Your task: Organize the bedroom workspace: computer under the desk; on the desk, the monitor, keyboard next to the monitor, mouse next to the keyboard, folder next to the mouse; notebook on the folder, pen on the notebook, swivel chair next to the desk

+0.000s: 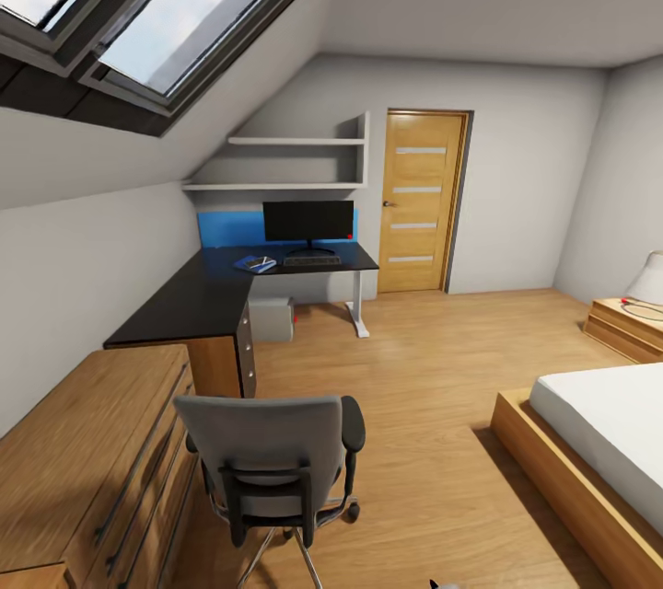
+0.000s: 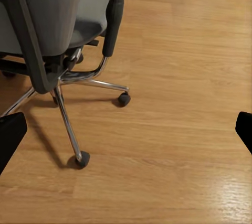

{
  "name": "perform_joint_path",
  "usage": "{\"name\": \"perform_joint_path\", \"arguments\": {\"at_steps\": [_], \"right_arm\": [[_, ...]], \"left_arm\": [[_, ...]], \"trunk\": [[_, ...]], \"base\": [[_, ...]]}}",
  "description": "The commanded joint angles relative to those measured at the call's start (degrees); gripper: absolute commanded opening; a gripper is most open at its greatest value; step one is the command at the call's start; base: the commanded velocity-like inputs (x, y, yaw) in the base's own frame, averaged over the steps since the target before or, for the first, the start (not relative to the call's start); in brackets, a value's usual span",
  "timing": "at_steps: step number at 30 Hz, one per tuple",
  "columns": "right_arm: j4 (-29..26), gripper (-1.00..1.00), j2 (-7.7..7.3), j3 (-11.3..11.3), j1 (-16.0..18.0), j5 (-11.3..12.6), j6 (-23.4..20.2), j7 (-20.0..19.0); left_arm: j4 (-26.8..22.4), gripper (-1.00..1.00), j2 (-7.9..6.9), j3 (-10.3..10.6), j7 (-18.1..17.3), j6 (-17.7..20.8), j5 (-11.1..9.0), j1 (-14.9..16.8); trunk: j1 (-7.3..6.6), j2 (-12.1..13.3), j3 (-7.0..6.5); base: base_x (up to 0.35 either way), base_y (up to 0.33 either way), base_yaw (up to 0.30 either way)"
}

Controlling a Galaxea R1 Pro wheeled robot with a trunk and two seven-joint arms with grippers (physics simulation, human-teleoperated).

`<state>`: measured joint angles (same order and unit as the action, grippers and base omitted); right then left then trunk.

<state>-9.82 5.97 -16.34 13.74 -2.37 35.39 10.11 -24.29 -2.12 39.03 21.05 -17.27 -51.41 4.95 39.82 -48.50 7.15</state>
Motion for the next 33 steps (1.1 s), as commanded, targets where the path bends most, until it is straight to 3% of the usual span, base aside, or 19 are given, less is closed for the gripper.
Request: {"name": "perform_joint_path", "arguments": {"at_steps": [1,10,24,33], "right_arm": [[0.06,1.0,0.0,-0.28,0.06,-0.26,0.09,0.53],[-0.2,1.0,0.07,-0.01,0.06,0.22,0.69,0.61],[-0.2,1.0,0.09,-0.01,0.06,0.19,0.73,0.61],[-0.2,1.0,0.04,-0.01,0.06,0.21,0.73,0.61]], "left_arm": [[-0.08,1.0,-0.05,0.5,0.38,-0.23,-0.44,0.06],[0.0,1.0,-0.05,0.52,0.34,-0.22,-0.45,0.06],[0.0,1.0,-0.08,0.52,0.34,-0.22,-0.45,0.06],[0.01,1.0,-0.08,0.46,0.37,-0.22,-0.47,0.06]], "trunk": [[0.24,-0.49,0.28],[2.21,-4.1,1.89],[5.29,-9.71,4.41],[7.27,-13.32,6.02]], "base": [[0.0,0.0,0.0],[0.0,0.0,0.031],[0.0,0.0,0.236],[0.0,0.0,0.077]]}}
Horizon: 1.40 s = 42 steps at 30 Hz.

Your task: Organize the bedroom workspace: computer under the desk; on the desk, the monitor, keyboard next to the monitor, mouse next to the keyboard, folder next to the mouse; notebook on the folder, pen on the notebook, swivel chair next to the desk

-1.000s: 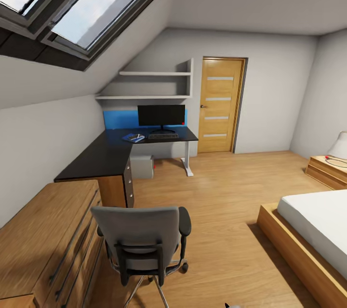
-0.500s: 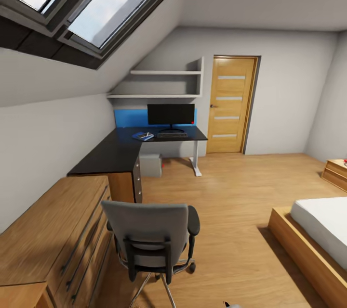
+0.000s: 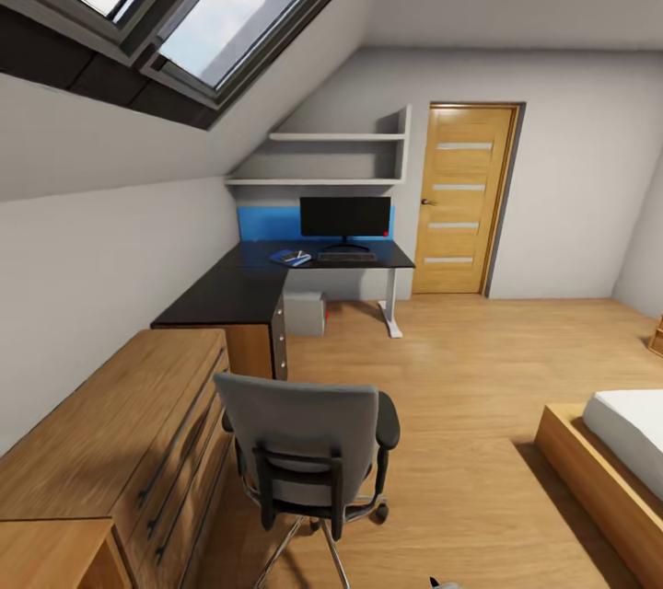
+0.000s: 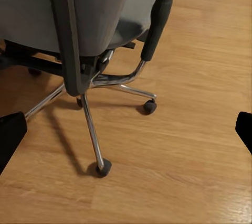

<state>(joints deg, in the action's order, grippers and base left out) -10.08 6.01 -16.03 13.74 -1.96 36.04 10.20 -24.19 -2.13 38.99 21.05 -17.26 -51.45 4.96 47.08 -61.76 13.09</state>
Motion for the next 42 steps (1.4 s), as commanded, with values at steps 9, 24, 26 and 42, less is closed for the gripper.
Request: {"name": "perform_joint_path", "arguments": {"at_steps": [9,24,26,42], "right_arm": [[0.06,1.0,0.04,-0.31,0.05,-0.23,0.08,0.53],[0.06,1.0,-0.02,-0.31,0.05,-0.24,0.08,0.53],[0.06,1.0,-0.03,-0.31,0.05,-0.24,0.08,0.53],[0.06,1.0,-0.04,-0.31,0.05,-0.24,0.08,0.53]], "left_arm": [[-0.1,1.0,-0.06,0.47,0.39,-0.23,-0.41,0.05],[-0.14,1.0,-0.05,0.46,0.39,-0.31,-0.27,0.05],[-0.24,1.0,-0.06,0.46,0.35,-0.32,-0.18,0.05],[-0.51,1.0,-0.04,0.59,0.03,-0.17,0.19,0.05]], "trunk": [[1.99,-3.68,1.7],[5.28,-9.69,4.39],[5.72,-10.49,4.75],[9.24,-16.91,7.62]], "base": [[0.0,0.0,0.066],[0.0,0.0,0.146],[0.0,0.0,0.013],[0.0,0.089,0.001]]}}
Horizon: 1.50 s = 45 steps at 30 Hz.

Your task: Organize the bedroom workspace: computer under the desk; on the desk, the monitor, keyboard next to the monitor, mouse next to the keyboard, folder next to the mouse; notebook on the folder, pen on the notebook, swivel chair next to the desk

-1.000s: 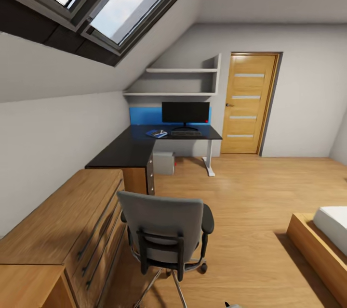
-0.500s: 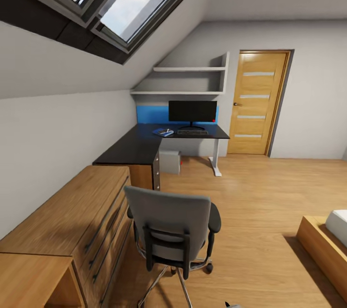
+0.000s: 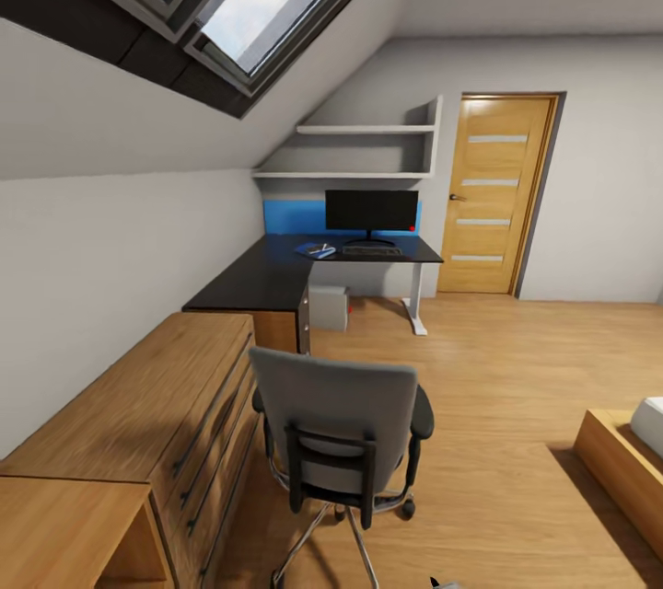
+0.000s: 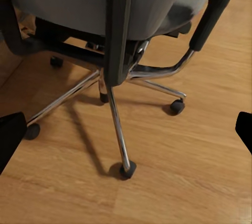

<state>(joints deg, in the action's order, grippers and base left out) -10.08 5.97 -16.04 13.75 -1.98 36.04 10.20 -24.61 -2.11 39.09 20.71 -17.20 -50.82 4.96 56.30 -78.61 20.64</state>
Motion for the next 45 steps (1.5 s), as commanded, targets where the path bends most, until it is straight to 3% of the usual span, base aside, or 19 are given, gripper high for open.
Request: {"name": "perform_joint_path", "arguments": {"at_steps": [1,25,34,42,45], "right_arm": [[0.07,1.0,0.0,-0.31,0.05,-0.23,0.08,0.53],[0.24,1.0,-0.07,-0.38,0.05,-0.47,0.08,0.44],[0.31,1.0,0.0,-0.47,0.05,-0.56,0.08,0.44],[0.38,1.0,0.0,-0.68,0.05,-0.69,0.08,0.44],[0.4,1.0,0.0,-0.73,0.05,-0.73,0.08,0.44]], "left_arm": [[-0.09,1.0,-0.07,0.48,0.44,-0.25,-0.43,0.05],[-0.09,1.0,0.0,0.56,0.43,-0.27,-0.42,0.05],[-0.09,1.0,0.0,0.63,0.24,-0.22,-0.4,0.05],[-0.09,1.0,-0.07,0.43,0.34,-0.5,-0.41,0.05],[-0.09,1.0,-0.04,0.49,0.43,-0.53,-0.41,0.05]], "trunk": [[0.23,-0.46,0.25],[5.5,-10.08,4.49],[7.48,-13.69,6.1],[7.48,-13.69,6.1],[8.13,-14.9,6.64]], "base": [[0.0,0.022,0.0],[0.0,0.006,-0.045],[0.0,0.169,-0.005],[0.0,0.058,0.0],[0.0,0.011,0.0]]}}
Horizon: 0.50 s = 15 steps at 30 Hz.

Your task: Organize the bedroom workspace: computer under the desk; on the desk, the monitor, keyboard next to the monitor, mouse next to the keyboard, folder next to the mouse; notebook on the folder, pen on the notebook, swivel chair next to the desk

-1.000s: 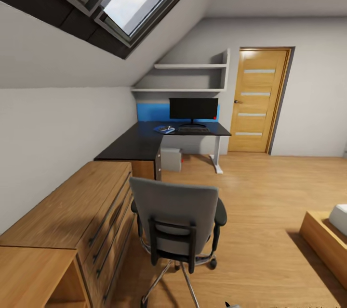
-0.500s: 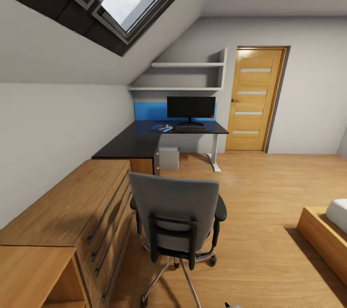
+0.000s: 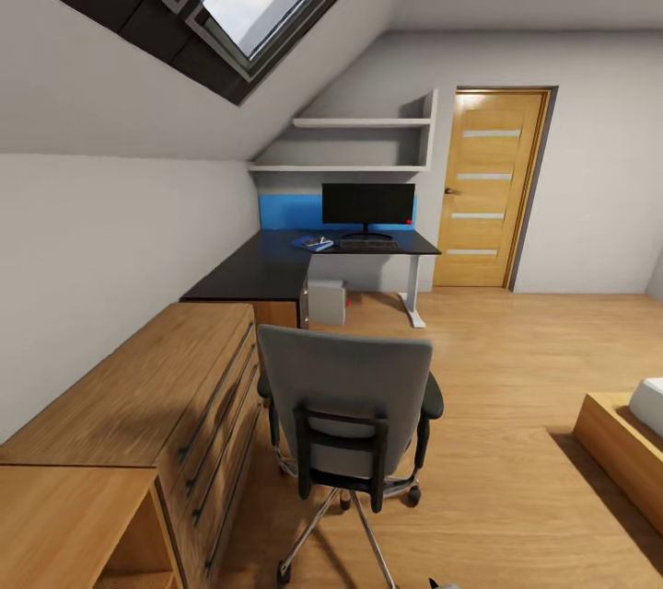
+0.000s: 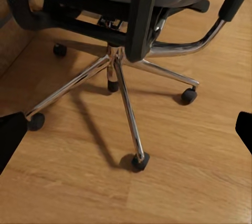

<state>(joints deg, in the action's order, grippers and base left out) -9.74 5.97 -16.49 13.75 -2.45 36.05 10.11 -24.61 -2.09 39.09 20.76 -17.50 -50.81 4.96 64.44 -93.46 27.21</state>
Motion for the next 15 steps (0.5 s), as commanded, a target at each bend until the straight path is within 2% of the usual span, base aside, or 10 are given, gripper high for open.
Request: {"name": "perform_joint_path", "arguments": {"at_steps": [1,15], "right_arm": [[0.06,1.0,0.0,-0.29,0.05,-0.27,0.08,0.53],[0.07,1.0,0.0,-0.21,0.05,-0.2,-0.35,0.53]], "left_arm": [[-0.09,1.0,-0.05,0.51,0.39,-0.22,-0.41,0.05],[0.01,1.0,0.33,0.64,0.33,0.09,-0.58,0.05]], "trunk": [[0.22,-0.45,0.25],[3.3,-6.06,2.76]], "base": [[0.0,0.004,0.0],[0.0,0.001,0.0]]}}
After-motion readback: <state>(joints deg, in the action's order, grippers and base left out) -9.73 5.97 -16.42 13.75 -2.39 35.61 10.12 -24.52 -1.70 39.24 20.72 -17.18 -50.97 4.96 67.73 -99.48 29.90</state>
